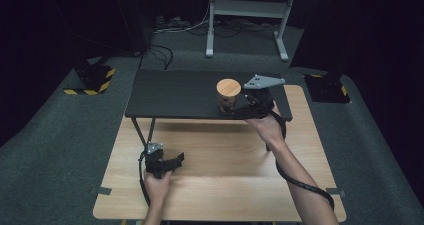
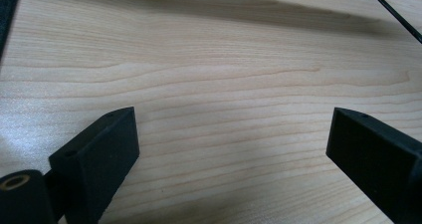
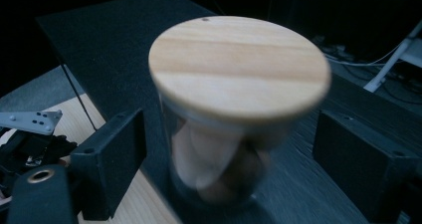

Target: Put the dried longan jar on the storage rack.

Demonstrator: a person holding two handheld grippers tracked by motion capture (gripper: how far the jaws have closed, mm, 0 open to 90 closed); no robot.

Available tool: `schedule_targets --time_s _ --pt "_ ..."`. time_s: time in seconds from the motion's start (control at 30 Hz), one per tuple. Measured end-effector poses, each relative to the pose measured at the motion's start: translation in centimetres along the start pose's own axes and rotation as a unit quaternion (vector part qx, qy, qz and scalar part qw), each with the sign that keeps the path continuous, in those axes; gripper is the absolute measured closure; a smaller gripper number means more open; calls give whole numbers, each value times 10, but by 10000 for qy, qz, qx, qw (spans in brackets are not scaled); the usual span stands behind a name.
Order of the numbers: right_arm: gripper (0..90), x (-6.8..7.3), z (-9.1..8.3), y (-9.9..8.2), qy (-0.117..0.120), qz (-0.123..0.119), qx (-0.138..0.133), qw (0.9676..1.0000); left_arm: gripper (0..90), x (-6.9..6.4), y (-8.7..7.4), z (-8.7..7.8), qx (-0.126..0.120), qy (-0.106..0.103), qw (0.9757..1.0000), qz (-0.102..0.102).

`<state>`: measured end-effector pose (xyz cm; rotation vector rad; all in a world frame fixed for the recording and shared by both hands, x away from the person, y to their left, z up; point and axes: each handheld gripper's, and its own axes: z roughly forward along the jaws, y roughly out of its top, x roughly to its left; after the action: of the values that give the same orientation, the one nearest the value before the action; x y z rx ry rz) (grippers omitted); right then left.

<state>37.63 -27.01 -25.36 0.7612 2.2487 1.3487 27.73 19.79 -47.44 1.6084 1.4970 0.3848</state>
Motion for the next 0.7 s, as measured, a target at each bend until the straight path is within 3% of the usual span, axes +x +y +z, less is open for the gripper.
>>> schedule_targets --time_s 0.2,0.3,0.4,0.53,0.7 --pt "125 10 -32 -35 -133 -19 -331 9994 64 0 0 0 0 7 10000 6" --pt "132 21 -47 -61 -213 -77 -449 9987 64 -1 0 0 4 9 10000 8" --pt "140 29 -56 -87 -186 11 -533 9984 64 -1 0 0 6 14 10000 15" --pt "143 38 -59 -120 -28 45 -401 9992 64 -1 0 0 9 17 10000 20" --pt "141 42 -50 -162 57 226 -25 9997 64 -1 0 0 12 22 10000 22"
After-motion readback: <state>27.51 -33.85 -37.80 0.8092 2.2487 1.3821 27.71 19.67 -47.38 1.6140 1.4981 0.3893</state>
